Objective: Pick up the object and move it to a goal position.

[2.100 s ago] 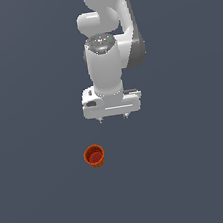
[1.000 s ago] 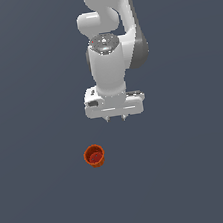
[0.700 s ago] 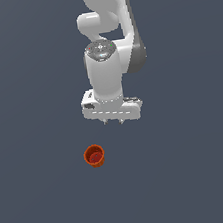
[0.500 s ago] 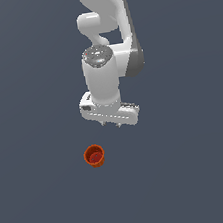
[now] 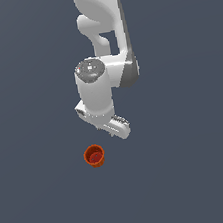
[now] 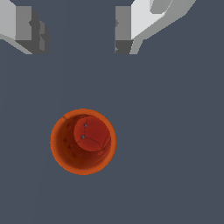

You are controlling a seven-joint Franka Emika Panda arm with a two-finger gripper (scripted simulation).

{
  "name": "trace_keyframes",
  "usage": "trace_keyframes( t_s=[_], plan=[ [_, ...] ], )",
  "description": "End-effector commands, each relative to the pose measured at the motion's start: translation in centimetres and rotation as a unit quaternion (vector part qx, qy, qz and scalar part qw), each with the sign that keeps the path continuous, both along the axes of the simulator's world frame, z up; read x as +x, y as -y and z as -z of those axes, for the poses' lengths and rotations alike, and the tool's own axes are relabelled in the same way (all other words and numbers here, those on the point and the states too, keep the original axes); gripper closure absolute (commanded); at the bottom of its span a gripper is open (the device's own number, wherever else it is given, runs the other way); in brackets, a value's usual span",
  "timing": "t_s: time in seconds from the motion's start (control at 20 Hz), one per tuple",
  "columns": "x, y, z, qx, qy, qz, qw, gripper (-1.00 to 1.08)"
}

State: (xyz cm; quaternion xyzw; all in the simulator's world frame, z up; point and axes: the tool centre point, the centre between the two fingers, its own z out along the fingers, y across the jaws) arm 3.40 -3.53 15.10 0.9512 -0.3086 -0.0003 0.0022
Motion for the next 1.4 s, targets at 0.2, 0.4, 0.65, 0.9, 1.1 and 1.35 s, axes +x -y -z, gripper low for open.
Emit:
trace_keyframes(
  t_s=[0.2,0.4,0.65,0.9,1.1,1.35],
  plan=[
    [0.7,1.8,1.4,-0.008,-0.005,0.099,0.9950,-0.20],
    [1.1,2.9,2.3,-0.014,-0.008,0.159,0.9871,-0.20],
    [1.5,4.2,3.3,-0.023,-0.009,0.231,0.9726,-0.20],
    [1.8,5.2,4.1,-0.031,-0.009,0.288,0.9572,-0.20],
    [2.0,5.8,4.6,-0.036,-0.009,0.319,0.9471,-0.20],
    [2.1,6.3,4.9,-0.040,-0.008,0.342,0.9389,-0.20]
  ],
)
